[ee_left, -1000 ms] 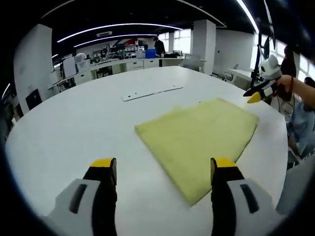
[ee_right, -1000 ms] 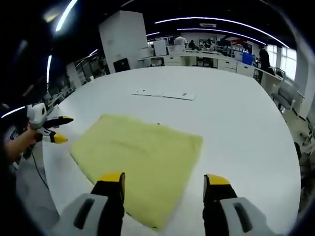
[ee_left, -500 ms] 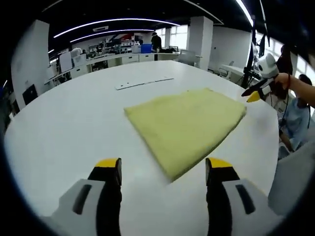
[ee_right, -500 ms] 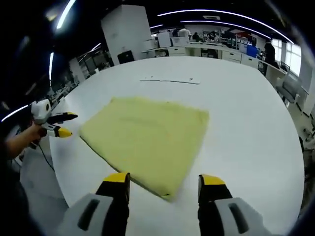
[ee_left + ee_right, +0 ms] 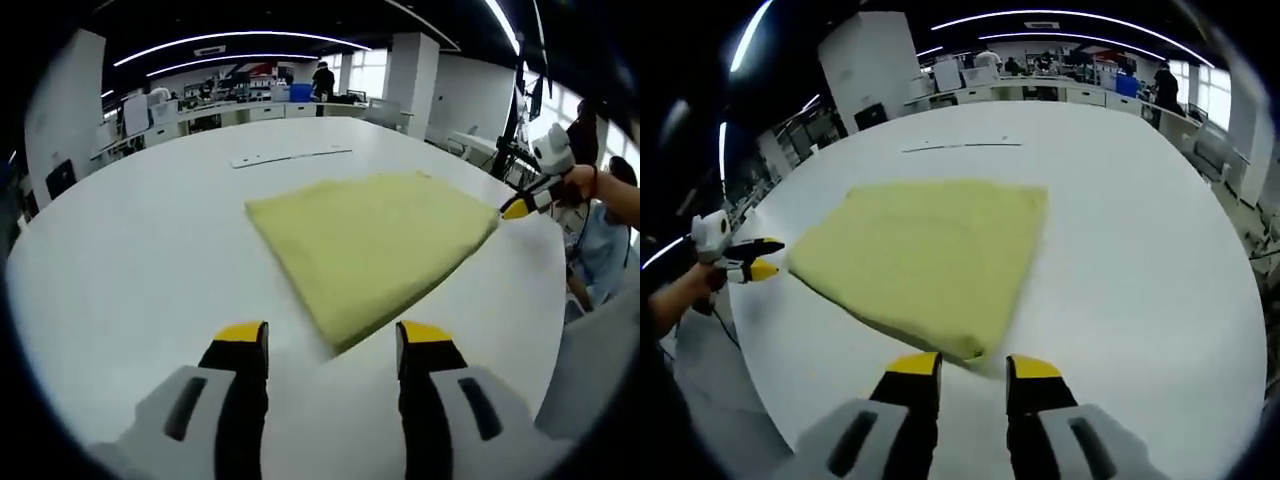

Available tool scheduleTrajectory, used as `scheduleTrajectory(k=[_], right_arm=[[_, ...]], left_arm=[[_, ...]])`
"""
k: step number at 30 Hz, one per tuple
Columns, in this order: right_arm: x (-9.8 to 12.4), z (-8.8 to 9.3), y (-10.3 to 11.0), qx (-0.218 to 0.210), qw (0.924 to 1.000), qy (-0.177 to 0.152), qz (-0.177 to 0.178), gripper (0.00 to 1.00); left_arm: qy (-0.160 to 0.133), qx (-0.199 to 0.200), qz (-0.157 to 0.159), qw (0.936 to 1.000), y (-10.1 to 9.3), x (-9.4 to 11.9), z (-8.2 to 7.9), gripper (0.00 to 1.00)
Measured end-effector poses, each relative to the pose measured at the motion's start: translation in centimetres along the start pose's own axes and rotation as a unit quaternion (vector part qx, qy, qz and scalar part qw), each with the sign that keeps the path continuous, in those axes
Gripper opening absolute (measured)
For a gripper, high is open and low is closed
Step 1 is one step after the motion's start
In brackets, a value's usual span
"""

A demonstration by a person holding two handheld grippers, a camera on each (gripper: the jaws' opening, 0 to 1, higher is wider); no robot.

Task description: Fold the garment on the visible template until the final outline fits inside the template.

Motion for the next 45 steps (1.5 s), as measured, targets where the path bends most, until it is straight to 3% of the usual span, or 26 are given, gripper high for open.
scheduleTrajectory(k=[13,16,20,33,45], right_arm=[[-0.8,0.0,-0.4,-0.007,1.0,-0.006,0.001,0.04],[-1.0,0.0,-0.7,-0.003,1.0,-0.005,0.008,0.0],[-0.9,0.1,-0.8,0.011,0.9999,-0.002,0.012,0.0],[0.4,-0.5,-0.8,0.128,0.9909,0.013,0.039,0.0],[0.3,1.3,-0.9,0.12,0.9921,0.029,0.021,0.0]], left_arm=[[0.012,-0.002,0.016,0.9998,-0.7,-0.9,0.2,0.21],[0.027,-0.012,0.016,0.9994,-0.7,-1.3,0.5,0.19],[0.045,-0.04,0.004,0.9982,-0.7,-1.6,0.7,0.04],[0.055,-0.044,0.008,0.9975,-0.4,-1.4,0.5,0.01],[0.062,-0.044,0.014,0.997,-0.8,-0.9,1.1,0.01]])
Point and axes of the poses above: the point that each gripper's makers call its tool centre point, and the gripper's own axes: x roughly backward along the fingers, y roughly to its left, z roughly out of its underside, the point moved 6 cm from there along x, roughly backward along the fingers, and after that the axes turned 10 degrees about y, right-handed, at the moved point
